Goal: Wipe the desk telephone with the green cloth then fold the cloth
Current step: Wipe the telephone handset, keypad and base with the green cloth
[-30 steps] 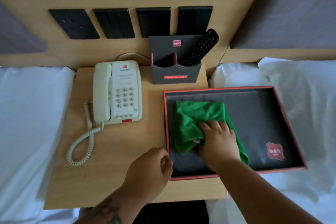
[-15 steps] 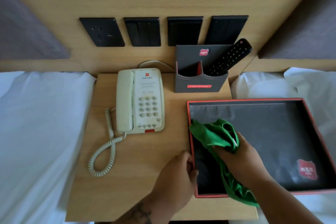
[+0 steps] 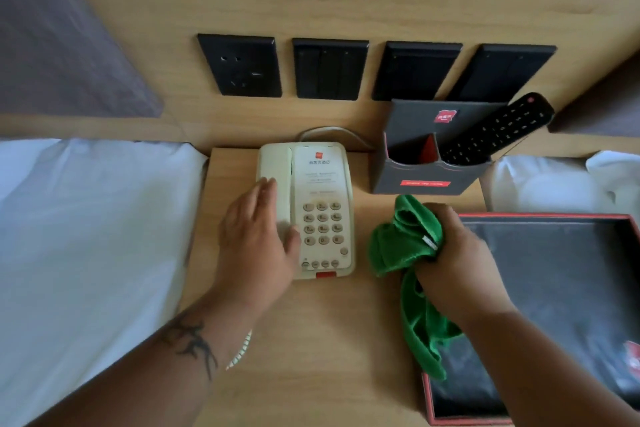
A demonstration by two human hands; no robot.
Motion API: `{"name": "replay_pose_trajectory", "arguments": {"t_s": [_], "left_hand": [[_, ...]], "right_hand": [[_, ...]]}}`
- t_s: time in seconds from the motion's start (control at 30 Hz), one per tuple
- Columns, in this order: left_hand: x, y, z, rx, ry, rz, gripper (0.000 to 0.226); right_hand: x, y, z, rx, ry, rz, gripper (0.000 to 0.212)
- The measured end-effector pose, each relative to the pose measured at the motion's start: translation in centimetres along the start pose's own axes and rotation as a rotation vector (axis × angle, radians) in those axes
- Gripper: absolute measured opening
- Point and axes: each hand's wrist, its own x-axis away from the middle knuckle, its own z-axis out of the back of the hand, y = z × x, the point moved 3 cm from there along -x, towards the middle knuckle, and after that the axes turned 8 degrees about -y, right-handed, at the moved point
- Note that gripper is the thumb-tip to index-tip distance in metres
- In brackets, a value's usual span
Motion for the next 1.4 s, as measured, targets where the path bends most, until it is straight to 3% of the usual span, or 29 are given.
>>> {"name": "replay_pose_trajectory", "arguments": {"t_s": [0.13, 0.3, 0.57, 0.67, 0.9, 1.23, 1.3, 1.4], "left_hand": [[-1.0, -1.1, -0.4, 0.059, -0.027, 0.015, 0.074], [-0.8, -1.4, -0.9, 0.138, -0.057, 0.016, 0.072], [-0.9, -1.5, -1.0, 0.203, -0.048, 0.021, 0.072], [-0.9, -1.6, -1.1, 0.194, -0.054, 0.004, 0.073], [-0.8, -1.6, -1.0, 0.184, -0.062, 0.007, 0.074], [-0.8, -1.5, -1.1, 0.195, -0.043, 0.002, 0.074], [-0.8, -1.6, -1.1, 0.191, -0.044, -0.002, 0.074], [-0.8, -1.6, -1.1, 0.197, -0.047, 0.0, 0.074]], "right_hand": [[-2.6, -3.1, -0.3, 0.205, 0.046, 0.101, 0.056], [-6.3, -8.4, -1.3, 0.509, 0.017, 0.254, 0.043], [-8.8, -12.1, -6.0, 0.901, -0.238, 0.562, 0.039], [-8.7, -11.3, -5.8, 0.936, -0.328, 0.607, 0.05], [-8.1, -10.5, -4.4, 0.965, -0.382, 0.607, 0.036], [-6.1, -9.3, -2.3, 0.951, -0.324, 0.334, 0.031], [-6.2, -10.8, -2.6, 0.894, -0.254, 0.389, 0.036], [-6.7, -12.5, -5.0, 0.874, -0.287, 0.505, 0.036]]}}
